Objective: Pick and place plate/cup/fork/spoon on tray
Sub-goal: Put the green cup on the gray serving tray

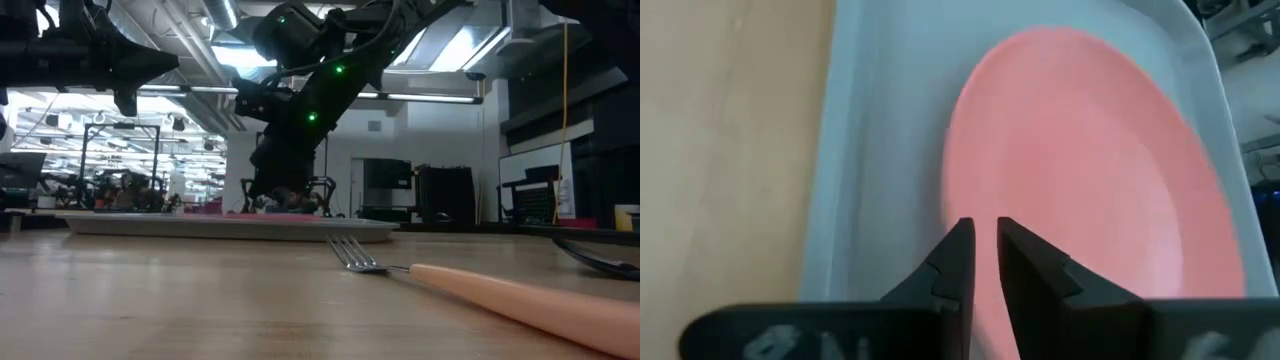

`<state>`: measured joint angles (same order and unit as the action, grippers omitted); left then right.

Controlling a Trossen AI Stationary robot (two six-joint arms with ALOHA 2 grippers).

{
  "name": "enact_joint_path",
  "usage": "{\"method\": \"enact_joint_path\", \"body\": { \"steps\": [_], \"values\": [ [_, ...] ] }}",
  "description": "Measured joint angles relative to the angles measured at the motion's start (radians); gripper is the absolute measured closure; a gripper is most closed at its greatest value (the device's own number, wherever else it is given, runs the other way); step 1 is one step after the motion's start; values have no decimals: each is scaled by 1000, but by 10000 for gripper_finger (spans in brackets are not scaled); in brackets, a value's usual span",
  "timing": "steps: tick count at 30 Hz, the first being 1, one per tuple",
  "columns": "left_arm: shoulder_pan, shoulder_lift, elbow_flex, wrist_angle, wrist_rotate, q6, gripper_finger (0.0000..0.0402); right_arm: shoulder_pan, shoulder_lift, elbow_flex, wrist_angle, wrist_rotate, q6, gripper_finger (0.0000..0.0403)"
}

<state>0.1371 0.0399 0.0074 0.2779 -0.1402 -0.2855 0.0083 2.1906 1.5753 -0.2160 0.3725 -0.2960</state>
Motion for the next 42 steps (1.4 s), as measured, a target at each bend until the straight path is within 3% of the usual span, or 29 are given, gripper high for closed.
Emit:
{"method": "enact_joint_path", "body": {
  "steps": [9,11,16,19,23,26,31,39,42],
  "values": [
    [0,0,0,0,0,0,401,9,-3,0,-9,25,-2,350],
    [0,0,0,0,0,-1,401,23,-14,0,-67,100,-54,350],
    [0,0,0,-6,0,-1,401,79,-87,-1,-340,432,-82,350],
    [0,0,0,-6,0,-1,401,121,-160,-1,-581,468,37,350],
    [0,0,0,-5,2,-7,401,177,-258,0,-901,365,314,350],
    [0,0,0,-5,3,-50,401,223,-329,0,-1083,215,623,350],
    [-1,0,0,-10,5,-56,401,334,-414,0,-1171,-53,1057,350],
    [-20,0,0,-2,43,-53,401,532,-435,-1,-1158,-158,1253,350],
    [-19,0,0,3,15,-36,401,589,-437,-1,-1164,-255,1315,350]
  ]
}}
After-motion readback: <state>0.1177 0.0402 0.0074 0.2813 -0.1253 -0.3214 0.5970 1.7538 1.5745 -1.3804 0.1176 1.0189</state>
